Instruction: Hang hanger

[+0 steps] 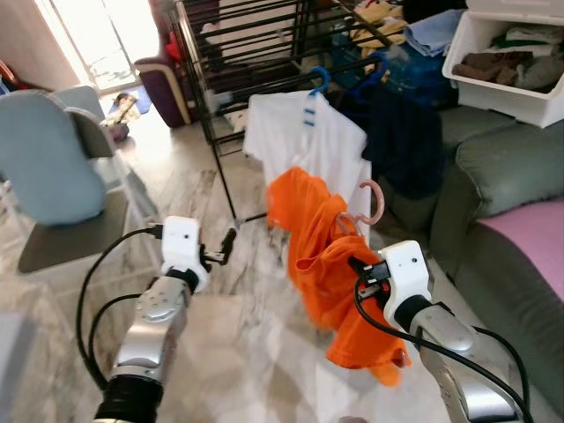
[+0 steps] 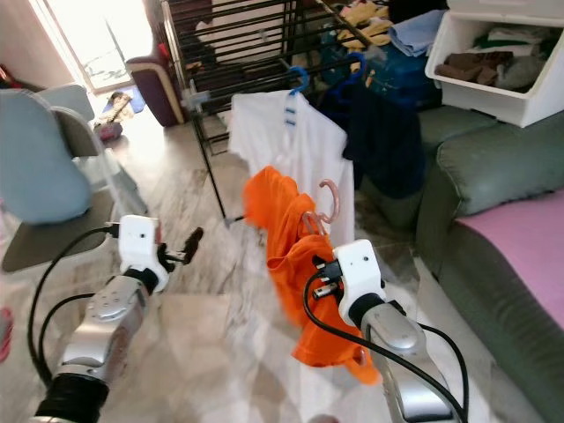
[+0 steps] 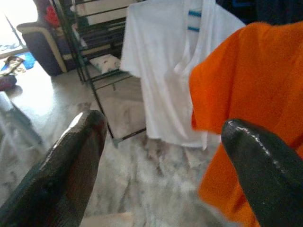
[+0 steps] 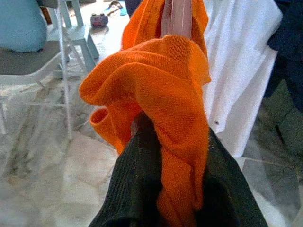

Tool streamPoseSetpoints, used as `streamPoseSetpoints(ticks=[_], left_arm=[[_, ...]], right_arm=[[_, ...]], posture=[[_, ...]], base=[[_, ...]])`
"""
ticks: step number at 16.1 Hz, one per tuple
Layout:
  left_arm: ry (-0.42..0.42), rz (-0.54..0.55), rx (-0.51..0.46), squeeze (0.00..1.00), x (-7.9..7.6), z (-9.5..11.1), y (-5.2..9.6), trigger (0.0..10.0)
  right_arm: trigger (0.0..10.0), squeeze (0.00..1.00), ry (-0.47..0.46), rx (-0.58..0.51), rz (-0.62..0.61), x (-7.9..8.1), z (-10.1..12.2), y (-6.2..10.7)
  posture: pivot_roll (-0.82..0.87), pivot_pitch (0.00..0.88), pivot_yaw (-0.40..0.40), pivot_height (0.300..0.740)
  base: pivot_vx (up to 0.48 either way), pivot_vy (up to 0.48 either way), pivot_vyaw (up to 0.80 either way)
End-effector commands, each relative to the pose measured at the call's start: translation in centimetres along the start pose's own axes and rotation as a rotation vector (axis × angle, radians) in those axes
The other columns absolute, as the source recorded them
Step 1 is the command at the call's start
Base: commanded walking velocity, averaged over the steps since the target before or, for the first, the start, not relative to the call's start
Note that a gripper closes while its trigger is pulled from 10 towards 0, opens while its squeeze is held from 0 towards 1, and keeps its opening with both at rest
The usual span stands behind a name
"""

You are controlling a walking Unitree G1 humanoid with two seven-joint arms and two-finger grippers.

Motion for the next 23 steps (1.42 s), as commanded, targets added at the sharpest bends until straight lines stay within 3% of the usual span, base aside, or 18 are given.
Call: streamPoseSetpoints(ticks=[1,8,23], left_arm=[[-0.03,0.017,-0.006,0.0,0.8,0.4,0.0,10.0],[-0.029,0.011,0.004,0.0,0.4,0.2,-0.1,10.0],[-0.05,0.019,0.009,0.0,0.1,0.0,-0.3,10.0]], right_arm=[[10.0,0.0,-0.002,-0.036,0.018,0.4,0.9,-0.2],[10.0,0.0,0.004,0.043,0.176,3.2,-0.6,0.0],[10.0,0.0,0.066,0.022,0.098,1.9,-0.4,-0.3]], posture=[[-0.25,0.0,0.114,0.74],[-0.25,0.0,0.114,0.74],[-0.25,0.0,0.112,0.74]], base=[[0.435,0.0,0.0],[0.43,0.037,0.0],[0.336,0.337,0.0]])
Point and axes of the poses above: a point about 5 cm out from each wrist's last joint towards the gripper, its own y axis pointing back from the gripper into the wrist, its own z axis along the axis of the wrist's last joint, x = y × z, the point moved 3 cm from there along -y, pointing out of the wrist towards the gripper, and after that the axes turned 2 degrees about y, right-handed, at the moved point
